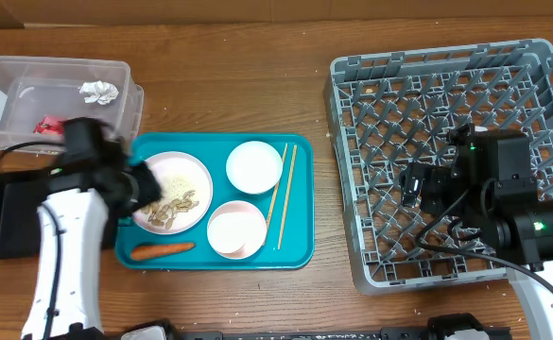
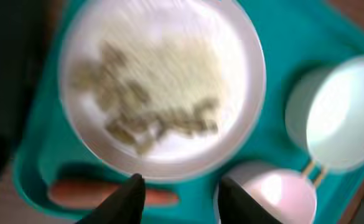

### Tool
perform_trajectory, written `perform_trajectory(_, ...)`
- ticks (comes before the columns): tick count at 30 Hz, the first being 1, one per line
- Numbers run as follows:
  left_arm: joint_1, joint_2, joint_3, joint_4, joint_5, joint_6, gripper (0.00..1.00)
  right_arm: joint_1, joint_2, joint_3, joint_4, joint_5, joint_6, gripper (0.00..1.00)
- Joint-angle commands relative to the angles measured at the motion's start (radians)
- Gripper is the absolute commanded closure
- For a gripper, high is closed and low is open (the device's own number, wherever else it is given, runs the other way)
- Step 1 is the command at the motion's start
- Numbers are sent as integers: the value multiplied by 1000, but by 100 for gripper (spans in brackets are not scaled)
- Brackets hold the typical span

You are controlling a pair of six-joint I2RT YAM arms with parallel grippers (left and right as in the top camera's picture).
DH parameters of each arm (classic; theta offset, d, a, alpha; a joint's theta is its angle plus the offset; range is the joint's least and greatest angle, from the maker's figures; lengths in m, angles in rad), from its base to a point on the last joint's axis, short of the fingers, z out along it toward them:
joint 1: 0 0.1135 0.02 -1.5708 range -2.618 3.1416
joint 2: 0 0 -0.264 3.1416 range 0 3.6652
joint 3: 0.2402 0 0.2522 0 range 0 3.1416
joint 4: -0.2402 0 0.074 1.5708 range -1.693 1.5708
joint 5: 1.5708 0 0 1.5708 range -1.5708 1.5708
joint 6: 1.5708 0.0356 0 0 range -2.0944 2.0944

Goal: Sort waste into correct bins and load items into the dishwasher
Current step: 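Move the left gripper to the pink-rimmed bowl and grasp its rim, then lift the bowl with the left gripper toward the right gripper over the rack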

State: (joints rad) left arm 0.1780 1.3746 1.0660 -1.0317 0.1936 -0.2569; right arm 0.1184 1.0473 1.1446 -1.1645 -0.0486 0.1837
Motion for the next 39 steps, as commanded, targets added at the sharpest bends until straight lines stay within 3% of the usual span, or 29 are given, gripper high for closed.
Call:
perform_trajectory(1, -113, 0, 5, -37, 4, 45, 57, -2, -3, 28, -1, -5, 3, 0)
perform_trajectory(8, -306, 13, -1, -56, -23, 43, 50, -2, -2, 27, -26, -5, 3, 0)
perform_trajectory(12, -362, 27, -4, -56, -105, 40, 46, -2, -3, 27, -38, -5, 3, 0)
perform_trajectory(16, -386, 66, -4, -73, -88, 40, 48, -2, -2, 27, -48, -5, 3, 0)
perform_trajectory(25, -446, 182, -4, -98, -63, 40, 62, -2, -3, 27, -57, -5, 3, 0)
perform_trajectory(31, -453, 216, -4, -95, -70, 40, 96, -2, -3, 27, -61, -5, 3, 0)
perform_trajectory(39, -445, 215, 76, -134, -43, 53, 96, -2, -3, 27, -60, 50, 6, 0)
